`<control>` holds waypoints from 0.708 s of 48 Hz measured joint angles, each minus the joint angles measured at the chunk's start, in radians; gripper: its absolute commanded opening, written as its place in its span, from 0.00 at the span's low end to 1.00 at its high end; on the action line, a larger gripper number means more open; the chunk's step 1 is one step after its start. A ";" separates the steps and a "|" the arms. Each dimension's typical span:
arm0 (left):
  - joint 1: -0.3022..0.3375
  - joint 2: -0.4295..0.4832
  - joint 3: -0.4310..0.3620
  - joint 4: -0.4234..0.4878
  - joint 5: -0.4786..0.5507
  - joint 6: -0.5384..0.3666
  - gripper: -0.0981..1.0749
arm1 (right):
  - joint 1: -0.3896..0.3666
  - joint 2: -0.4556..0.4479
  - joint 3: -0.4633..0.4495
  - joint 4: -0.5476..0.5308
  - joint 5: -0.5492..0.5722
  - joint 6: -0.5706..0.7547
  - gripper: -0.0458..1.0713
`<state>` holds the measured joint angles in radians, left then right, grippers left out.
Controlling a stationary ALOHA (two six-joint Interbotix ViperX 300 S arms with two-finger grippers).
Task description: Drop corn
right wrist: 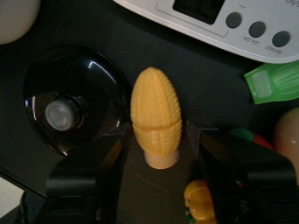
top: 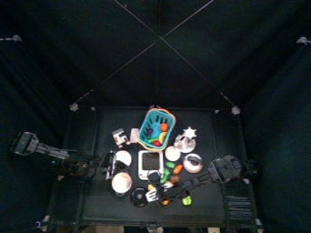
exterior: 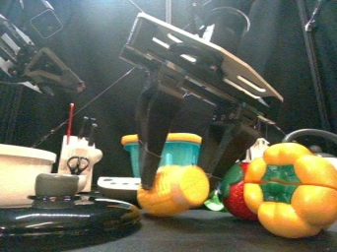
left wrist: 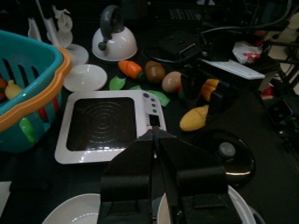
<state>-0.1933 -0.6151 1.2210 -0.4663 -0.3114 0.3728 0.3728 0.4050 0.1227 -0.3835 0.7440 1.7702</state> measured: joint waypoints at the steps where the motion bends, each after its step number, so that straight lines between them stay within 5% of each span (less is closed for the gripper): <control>1: 0.000 0.000 0.000 0.000 0.000 0.000 0.47 | 0.002 0.002 0.000 0.000 0.000 -0.002 0.86; 34: 0.000 0.000 0.006 0.000 0.000 0.000 0.47 | 0.011 -0.061 -0.026 -0.074 -0.034 -0.115 0.81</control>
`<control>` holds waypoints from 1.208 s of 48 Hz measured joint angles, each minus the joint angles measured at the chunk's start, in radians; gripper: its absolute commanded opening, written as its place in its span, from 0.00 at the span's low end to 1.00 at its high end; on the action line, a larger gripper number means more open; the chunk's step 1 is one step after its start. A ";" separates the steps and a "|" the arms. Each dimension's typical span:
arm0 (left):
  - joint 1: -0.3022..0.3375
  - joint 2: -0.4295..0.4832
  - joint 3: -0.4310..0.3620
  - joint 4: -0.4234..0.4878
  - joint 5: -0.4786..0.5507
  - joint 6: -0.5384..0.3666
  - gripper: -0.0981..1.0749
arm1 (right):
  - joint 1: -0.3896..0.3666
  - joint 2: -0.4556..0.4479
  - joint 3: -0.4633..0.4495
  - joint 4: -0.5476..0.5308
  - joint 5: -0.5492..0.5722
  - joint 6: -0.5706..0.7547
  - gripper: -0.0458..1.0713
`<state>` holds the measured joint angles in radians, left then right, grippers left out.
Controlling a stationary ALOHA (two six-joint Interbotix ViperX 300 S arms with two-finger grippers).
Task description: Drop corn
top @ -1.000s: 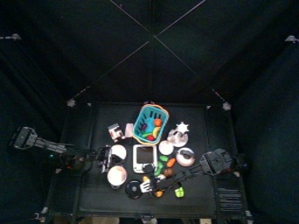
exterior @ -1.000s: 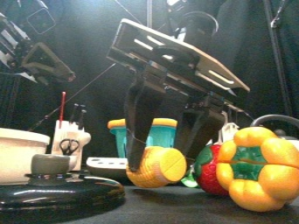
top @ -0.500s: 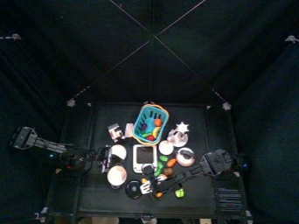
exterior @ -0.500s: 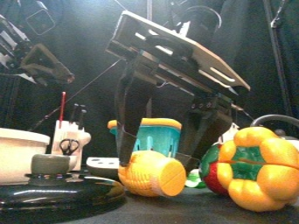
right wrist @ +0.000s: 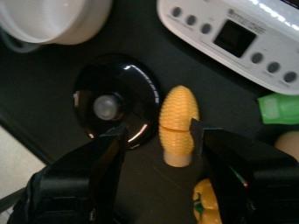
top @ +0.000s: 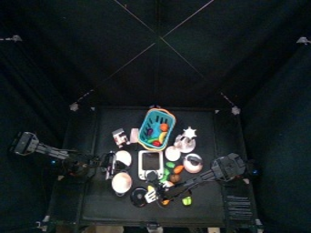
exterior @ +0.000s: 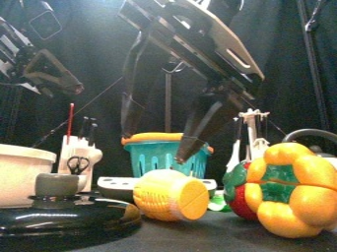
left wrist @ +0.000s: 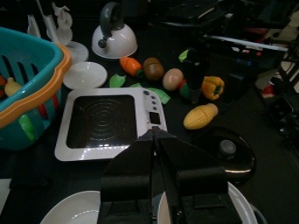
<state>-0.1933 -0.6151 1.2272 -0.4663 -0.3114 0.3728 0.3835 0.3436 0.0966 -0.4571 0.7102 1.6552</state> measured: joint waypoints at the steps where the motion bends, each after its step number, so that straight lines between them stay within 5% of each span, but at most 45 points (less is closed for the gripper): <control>1: 0.000 0.000 0.000 0.000 -0.002 -0.002 0.47 | 0.002 0.002 -0.005 -0.002 -0.009 -0.009 0.80; 22: 0.000 0.000 0.000 0.000 -0.002 0.000 0.47 | -0.002 0.063 -0.041 0.002 -0.089 -0.060 0.35; 58: -0.002 0.000 0.014 -0.002 0.000 -0.002 0.47 | -0.009 0.189 -0.147 -0.009 -0.156 -0.058 0.34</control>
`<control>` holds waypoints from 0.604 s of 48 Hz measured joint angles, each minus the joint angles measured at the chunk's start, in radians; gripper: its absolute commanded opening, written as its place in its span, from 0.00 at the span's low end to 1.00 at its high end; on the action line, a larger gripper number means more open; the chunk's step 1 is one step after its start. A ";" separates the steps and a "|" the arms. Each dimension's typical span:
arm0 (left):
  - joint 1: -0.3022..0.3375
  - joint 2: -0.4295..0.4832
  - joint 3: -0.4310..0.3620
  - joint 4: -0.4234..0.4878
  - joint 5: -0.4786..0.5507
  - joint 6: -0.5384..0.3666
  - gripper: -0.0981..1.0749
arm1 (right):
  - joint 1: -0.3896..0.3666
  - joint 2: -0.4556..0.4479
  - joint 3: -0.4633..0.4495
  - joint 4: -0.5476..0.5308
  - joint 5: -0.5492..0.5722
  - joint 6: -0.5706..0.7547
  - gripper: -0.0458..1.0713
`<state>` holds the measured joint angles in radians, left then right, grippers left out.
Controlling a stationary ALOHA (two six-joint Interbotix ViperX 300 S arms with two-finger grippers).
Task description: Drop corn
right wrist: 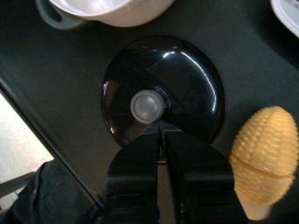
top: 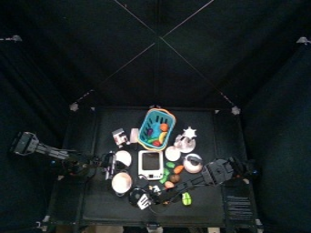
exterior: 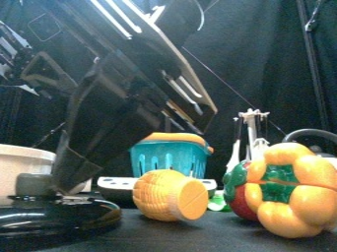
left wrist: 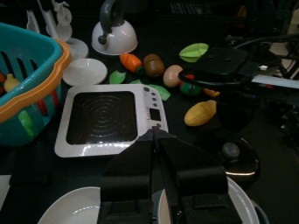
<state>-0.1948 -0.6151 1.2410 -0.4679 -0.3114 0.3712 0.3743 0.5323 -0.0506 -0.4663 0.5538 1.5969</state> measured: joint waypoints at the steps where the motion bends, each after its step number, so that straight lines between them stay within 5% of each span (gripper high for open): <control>1: 0.000 0.000 0.000 0.000 -0.002 0.002 0.47 | 0.000 0.005 -0.006 -0.002 0.000 -0.002 0.34; 19: 0.002 0.000 0.003 0.000 0.000 0.002 0.47 | 0.005 0.021 -0.054 -0.020 0.012 -0.009 0.35; 29: 0.002 -0.006 0.005 0.000 -0.002 0.003 0.47 | 0.023 -0.012 -0.015 -0.173 0.025 -0.123 0.42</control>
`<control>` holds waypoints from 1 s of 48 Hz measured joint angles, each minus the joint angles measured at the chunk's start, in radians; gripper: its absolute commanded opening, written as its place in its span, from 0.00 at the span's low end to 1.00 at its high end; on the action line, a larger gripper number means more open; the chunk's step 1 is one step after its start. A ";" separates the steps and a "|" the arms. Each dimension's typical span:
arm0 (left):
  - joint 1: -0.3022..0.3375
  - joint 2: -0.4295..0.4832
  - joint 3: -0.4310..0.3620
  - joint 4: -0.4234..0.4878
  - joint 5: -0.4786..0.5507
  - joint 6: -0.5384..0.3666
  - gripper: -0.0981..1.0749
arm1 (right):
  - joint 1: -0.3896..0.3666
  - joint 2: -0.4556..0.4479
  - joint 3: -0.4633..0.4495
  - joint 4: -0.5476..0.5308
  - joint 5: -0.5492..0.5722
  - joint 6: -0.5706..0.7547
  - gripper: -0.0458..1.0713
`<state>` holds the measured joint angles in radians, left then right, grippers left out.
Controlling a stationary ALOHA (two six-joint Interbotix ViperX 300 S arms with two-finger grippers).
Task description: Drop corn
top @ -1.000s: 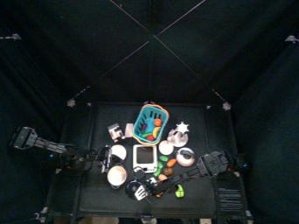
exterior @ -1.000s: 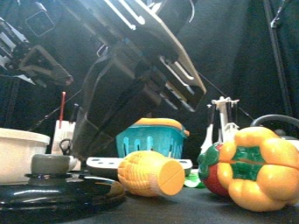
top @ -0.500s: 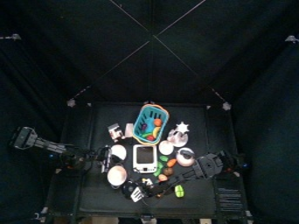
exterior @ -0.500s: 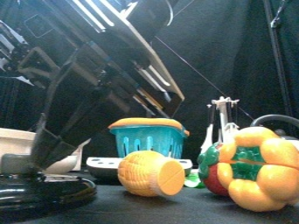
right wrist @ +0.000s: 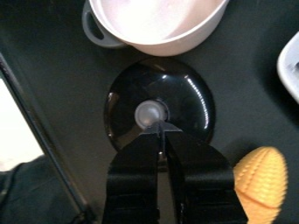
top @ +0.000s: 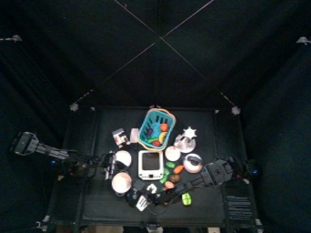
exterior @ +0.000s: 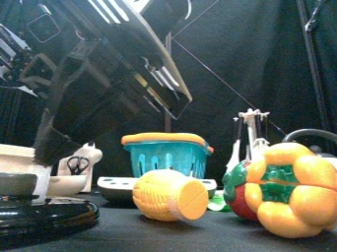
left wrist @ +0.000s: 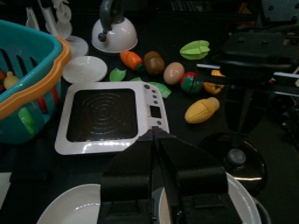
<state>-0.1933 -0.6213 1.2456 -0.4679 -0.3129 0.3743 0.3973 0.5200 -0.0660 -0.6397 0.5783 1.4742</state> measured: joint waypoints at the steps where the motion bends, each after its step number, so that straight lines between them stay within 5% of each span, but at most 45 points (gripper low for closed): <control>1: 0.000 -0.005 0.002 0.000 0.000 0.000 0.47 | 0.003 -0.003 0.002 -0.006 0.000 -0.012 0.43; 17: 0.000 -0.163 0.067 -0.060 -0.015 -0.003 0.47 | 0.021 -0.021 0.031 -0.049 0.026 -0.095 0.51; 48: 0.000 -0.166 0.091 -0.046 -0.031 0.000 0.47 | 0.028 -0.080 0.084 -0.063 0.098 -0.097 0.51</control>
<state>-0.1933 -0.7869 1.3361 -0.5139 -0.3436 0.3743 0.4249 0.4403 0.0184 -0.7026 0.6765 1.3775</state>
